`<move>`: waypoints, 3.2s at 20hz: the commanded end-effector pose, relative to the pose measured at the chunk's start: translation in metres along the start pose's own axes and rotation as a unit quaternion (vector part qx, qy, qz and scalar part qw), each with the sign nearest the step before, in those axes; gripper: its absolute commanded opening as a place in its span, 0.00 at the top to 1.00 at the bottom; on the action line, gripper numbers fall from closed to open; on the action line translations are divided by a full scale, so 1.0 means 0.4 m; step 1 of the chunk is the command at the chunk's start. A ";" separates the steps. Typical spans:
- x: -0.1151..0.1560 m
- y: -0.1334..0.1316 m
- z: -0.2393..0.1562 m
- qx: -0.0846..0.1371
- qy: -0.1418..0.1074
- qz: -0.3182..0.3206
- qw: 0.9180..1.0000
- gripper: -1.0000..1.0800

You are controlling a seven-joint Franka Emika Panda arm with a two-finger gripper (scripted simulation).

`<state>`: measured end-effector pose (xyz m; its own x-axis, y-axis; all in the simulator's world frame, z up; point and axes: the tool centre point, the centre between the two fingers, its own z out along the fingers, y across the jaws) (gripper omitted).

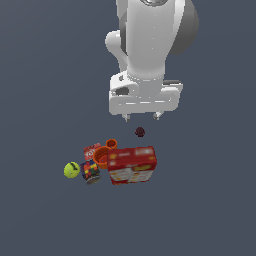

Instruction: Pick up a designated object from a clutter of objects.

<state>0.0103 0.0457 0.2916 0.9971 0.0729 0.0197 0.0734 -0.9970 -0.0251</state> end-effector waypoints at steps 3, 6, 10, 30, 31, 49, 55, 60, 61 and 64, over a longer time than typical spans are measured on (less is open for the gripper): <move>-0.019 -0.003 0.061 -0.005 -0.002 -0.031 0.999 0.04; -0.039 -0.006 0.116 -0.009 -0.003 -0.061 0.998 0.04; -0.079 -0.012 0.202 -0.014 -0.006 -0.110 0.994 0.04; -0.337 -0.063 0.509 -0.010 -0.014 -0.333 0.943 0.04; -0.344 -0.065 0.514 -0.010 -0.014 -0.338 0.941 0.04; -0.364 -0.067 0.591 -0.008 -0.014 -0.350 0.937 0.04; -0.366 -0.065 0.641 -0.008 -0.014 -0.351 0.936 0.04; -0.366 -0.065 0.653 -0.008 -0.014 -0.351 0.936 0.04; -0.366 -0.065 0.653 -0.008 -0.014 -0.351 0.936 1.00; -0.366 -0.065 0.653 -0.008 -0.014 -0.351 0.936 1.00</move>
<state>-0.1326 0.0674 0.0289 0.7047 0.7095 0.0000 0.7095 -0.7047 0.0004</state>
